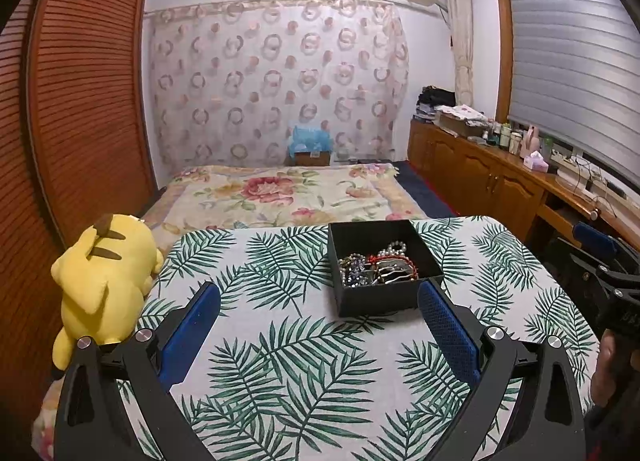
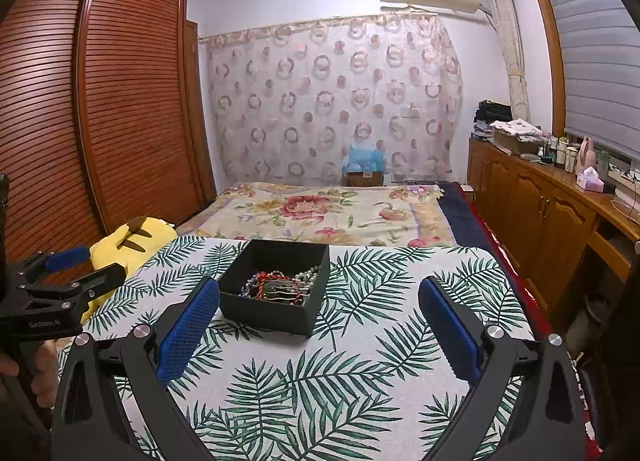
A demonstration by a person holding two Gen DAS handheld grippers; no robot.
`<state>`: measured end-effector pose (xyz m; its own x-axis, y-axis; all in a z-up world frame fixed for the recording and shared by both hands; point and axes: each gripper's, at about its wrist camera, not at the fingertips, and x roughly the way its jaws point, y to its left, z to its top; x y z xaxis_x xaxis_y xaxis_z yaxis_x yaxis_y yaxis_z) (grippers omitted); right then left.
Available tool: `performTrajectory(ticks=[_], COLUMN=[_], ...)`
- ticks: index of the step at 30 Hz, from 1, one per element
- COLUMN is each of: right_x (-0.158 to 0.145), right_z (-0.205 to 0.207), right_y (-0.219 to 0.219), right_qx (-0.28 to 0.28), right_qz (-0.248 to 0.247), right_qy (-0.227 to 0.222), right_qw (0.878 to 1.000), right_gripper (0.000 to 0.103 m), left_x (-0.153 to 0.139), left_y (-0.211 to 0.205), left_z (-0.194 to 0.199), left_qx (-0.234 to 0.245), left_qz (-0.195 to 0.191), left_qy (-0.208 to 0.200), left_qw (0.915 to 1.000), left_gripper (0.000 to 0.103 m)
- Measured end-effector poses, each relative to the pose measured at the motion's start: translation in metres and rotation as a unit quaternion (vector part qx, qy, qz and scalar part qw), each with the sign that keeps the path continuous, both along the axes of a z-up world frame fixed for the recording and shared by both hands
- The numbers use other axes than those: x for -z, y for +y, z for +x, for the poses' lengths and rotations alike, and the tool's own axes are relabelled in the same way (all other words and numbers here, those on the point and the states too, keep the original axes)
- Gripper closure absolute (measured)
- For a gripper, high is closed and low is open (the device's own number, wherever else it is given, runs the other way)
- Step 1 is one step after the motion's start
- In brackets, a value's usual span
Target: Organize jewelry
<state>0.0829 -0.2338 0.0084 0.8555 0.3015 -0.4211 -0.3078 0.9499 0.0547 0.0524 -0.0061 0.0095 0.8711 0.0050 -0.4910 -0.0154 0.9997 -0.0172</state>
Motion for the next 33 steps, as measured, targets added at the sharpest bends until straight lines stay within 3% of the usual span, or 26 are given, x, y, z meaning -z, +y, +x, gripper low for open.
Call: performTrajectory(ticks=[33], right_x=[0.0010], right_z=[-0.0004], right_y=[0.0013], right_qx=[-0.002], right_qz=[0.000], right_qy=[-0.002], right_qw=[1.000], right_gripper=[0.003], left_x=[-0.0030], left_y=[0.0013], left_z=[-0.0064], left_qx=[0.003], left_qz=[0.000], left_qy=[-0.009], left_qw=[1.0000], left_gripper=[0.008])
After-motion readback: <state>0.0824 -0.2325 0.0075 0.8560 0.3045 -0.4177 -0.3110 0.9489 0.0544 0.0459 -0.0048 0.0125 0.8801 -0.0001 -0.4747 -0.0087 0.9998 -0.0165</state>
